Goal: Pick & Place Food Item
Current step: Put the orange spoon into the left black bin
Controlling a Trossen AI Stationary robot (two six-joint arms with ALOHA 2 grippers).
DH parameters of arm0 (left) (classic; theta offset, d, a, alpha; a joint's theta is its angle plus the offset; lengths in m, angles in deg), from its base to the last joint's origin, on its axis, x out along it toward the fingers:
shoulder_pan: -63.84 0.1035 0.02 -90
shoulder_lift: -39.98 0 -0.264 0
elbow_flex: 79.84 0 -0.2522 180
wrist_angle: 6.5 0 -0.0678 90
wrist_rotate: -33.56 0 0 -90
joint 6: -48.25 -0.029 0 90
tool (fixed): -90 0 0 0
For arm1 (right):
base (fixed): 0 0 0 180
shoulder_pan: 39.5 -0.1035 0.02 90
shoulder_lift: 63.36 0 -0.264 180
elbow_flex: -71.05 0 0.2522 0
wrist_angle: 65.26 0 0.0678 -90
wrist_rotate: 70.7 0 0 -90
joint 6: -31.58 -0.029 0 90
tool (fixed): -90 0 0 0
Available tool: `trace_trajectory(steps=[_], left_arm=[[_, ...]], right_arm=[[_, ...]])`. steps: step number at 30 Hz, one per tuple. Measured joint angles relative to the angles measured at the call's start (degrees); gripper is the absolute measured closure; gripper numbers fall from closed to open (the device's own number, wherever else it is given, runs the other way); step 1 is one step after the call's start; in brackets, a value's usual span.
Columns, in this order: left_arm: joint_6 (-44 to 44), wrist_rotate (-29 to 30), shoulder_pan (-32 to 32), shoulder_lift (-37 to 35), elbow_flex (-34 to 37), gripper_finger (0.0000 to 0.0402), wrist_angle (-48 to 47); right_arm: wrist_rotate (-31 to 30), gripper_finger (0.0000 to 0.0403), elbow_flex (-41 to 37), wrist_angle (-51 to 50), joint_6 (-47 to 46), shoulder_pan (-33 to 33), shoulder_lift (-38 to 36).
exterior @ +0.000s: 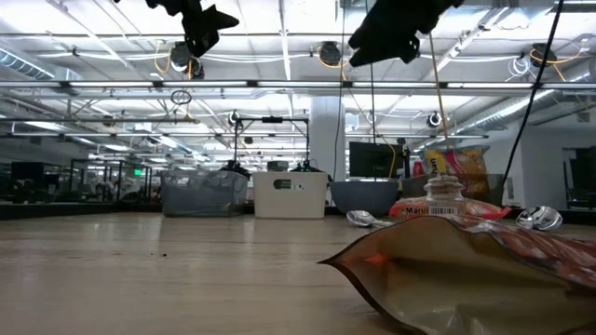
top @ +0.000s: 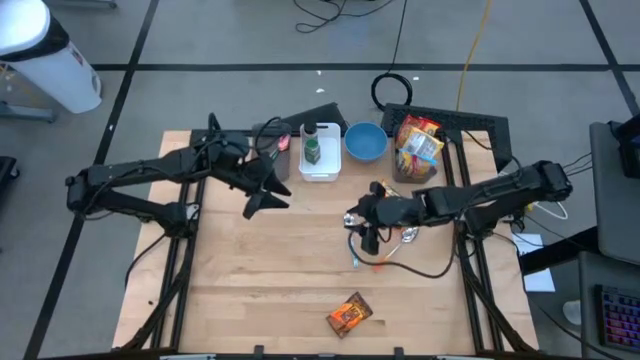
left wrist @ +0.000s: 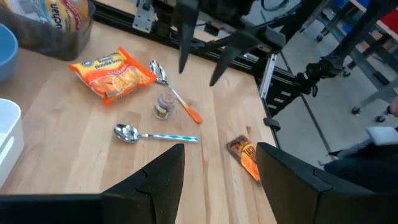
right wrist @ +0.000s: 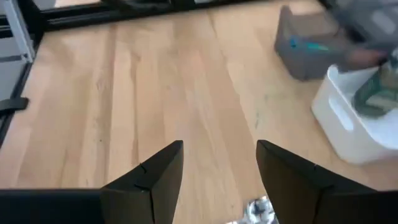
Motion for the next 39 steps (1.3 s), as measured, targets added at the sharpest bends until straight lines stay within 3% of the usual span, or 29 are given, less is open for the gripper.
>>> trace_trajectory(steps=[6, 11, 14, 21, 26, 32, 39], left_arm=[[4.9, 6.1, -3.0, 0.6, 0.0, 0.0195, 6.7], [12.2, 11.0, -6.1, 4.0, 0.0, 0.0195, 17.8], [16.6, 11.7, -8.3, 7.3, 0.0, 0.0195, 24.4], [25.7, 11.8, -13.2, 15.9, 0.0, 0.0195, 35.4], [28.8, 13.8, -15.7, 19.9, 0.0, 0.0195, 41.0], [28.9, 16.5, -16.4, 20.3, 0.0, 0.0195, 42.0], [29.3, 14.1, -15.0, 20.2, 0.0, 0.0195, 42.3]], right_arm=[[5.5, 0.0182, 0.1, -5.5, -0.3, 0.4, 0.0], [5.6, 0.0156, 0.0, -24.8, -1.7, 1.5, -0.1], [5.6, 0.0148, -2.3, -30.7, -3.6, 1.1, -2.7], [5.8, 0.0154, -12.8, -30.3, -13.1, -0.4, -20.8], [9.3, 0.0163, -20.2, -29.6, -23.4, -0.4, -33.4], [10.3, 0.0173, -28.8, -29.6, -31.6, -0.4, -42.4], [12.0, 0.0179, -34.5, -29.9, -35.9, -0.4, -48.0]])
